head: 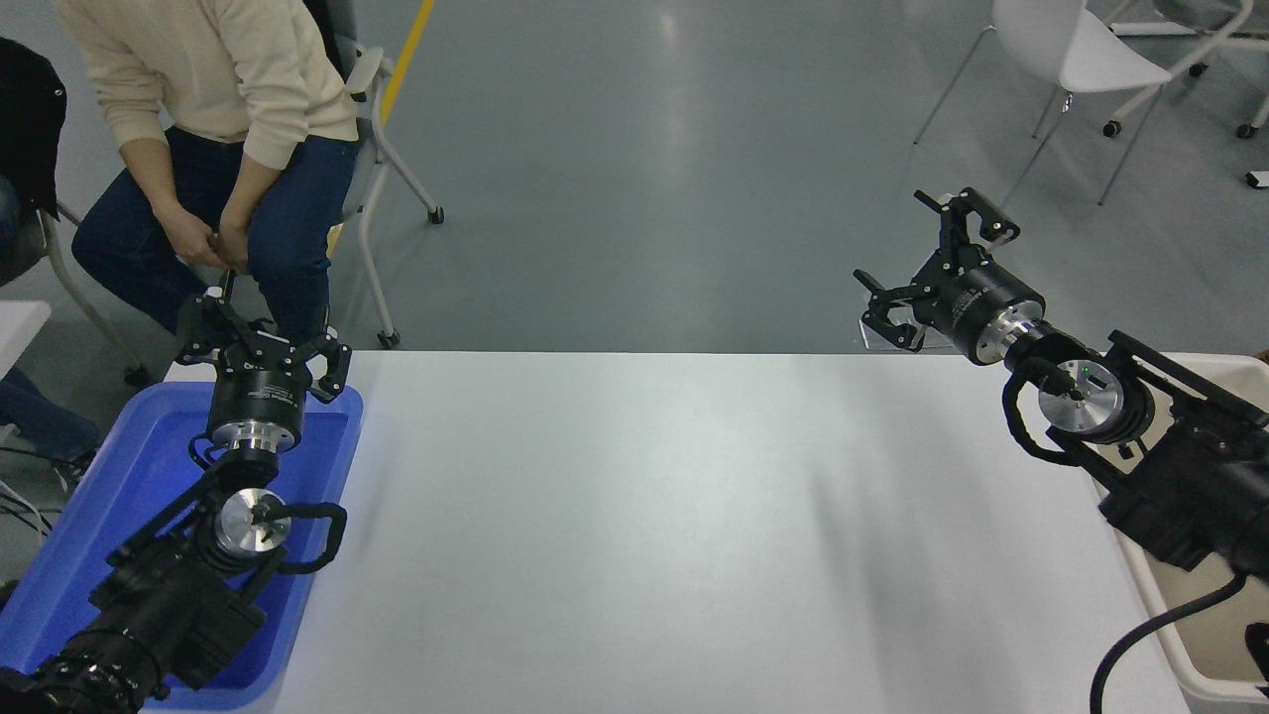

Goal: Pick up paper ball place in dustbin

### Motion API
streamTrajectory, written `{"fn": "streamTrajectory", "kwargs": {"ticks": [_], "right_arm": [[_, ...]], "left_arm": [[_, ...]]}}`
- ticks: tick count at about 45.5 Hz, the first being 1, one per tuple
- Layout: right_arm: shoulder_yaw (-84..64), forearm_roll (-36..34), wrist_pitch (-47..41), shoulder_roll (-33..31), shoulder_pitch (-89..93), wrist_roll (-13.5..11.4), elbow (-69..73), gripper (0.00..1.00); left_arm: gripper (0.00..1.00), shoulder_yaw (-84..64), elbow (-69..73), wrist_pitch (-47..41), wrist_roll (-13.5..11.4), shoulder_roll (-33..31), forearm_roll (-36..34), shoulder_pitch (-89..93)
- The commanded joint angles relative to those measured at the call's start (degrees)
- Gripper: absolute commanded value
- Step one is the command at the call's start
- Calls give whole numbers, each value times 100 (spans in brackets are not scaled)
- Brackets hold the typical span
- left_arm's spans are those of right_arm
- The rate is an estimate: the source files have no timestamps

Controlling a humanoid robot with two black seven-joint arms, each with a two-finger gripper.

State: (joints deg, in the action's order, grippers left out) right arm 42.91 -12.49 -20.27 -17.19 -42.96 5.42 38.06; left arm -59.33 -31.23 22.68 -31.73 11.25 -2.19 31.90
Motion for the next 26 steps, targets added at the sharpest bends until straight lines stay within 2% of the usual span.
{"fn": "streamTrajectory", "kwargs": {"ticks": [1,26], "right_arm": [[315,-465,-978,541,201,38,-976,100],[367,-588,-1242,523,473,38,-1231,100]], "left_arm": [[99,0,-6,0,0,0,0,1],[99,0,-6,0,0,0,0,1]]}}
